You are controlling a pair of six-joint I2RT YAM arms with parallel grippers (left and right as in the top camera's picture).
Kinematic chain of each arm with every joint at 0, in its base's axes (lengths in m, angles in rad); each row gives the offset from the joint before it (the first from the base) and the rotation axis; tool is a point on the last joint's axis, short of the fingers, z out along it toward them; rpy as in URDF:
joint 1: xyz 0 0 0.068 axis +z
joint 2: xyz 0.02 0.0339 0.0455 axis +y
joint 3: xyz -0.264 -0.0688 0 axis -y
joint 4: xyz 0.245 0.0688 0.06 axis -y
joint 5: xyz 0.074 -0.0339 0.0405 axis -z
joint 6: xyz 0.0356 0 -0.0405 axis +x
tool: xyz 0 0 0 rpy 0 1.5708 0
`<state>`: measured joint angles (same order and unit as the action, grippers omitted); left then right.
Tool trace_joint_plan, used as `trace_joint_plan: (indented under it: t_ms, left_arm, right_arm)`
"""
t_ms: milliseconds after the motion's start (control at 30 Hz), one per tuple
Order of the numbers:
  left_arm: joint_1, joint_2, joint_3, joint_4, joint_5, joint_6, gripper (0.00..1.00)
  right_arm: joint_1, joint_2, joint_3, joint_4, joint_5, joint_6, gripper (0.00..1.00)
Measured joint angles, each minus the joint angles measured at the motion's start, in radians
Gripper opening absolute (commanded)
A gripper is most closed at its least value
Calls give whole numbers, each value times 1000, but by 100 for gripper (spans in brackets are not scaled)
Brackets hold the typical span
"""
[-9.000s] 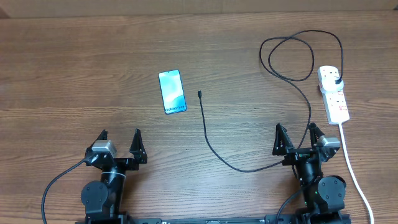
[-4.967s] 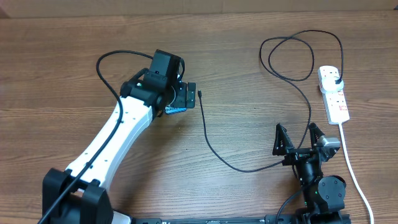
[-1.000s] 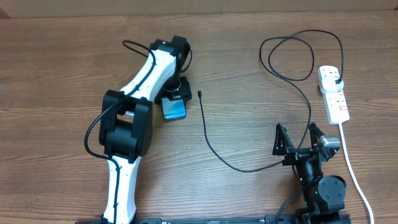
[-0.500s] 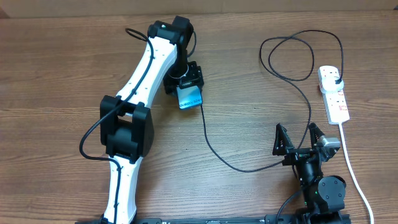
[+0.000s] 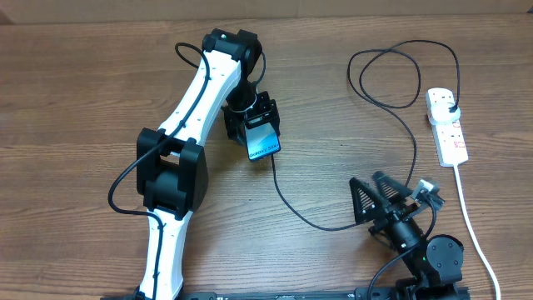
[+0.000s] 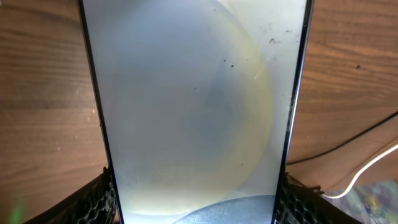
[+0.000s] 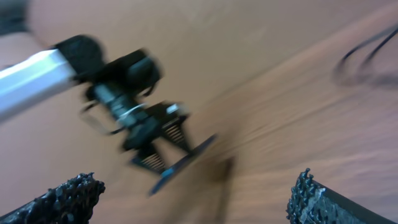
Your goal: Plug charger to phone and switch on socket
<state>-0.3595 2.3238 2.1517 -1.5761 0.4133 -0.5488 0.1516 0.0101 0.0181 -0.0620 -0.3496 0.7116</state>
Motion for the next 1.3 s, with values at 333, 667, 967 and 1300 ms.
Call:
trace_joint_plan:
  t_ms: [333, 667, 967, 1300]
  left_arm:
    - [0, 0, 0, -39, 62, 0, 22]
    - [0, 0, 0, -24, 71, 0, 18]
    - [0, 0, 0, 20, 73, 0, 11]
    - [0, 0, 2, 83, 51, -34, 10]
  right_arm:
    - [0, 0, 0, -2, -293, 134, 100]
    - [0, 31, 0, 41, -399, 152, 100]
    - [3, 55, 0, 94, -394, 205, 99]
    - [295, 495, 12, 247, -46, 182, 100]
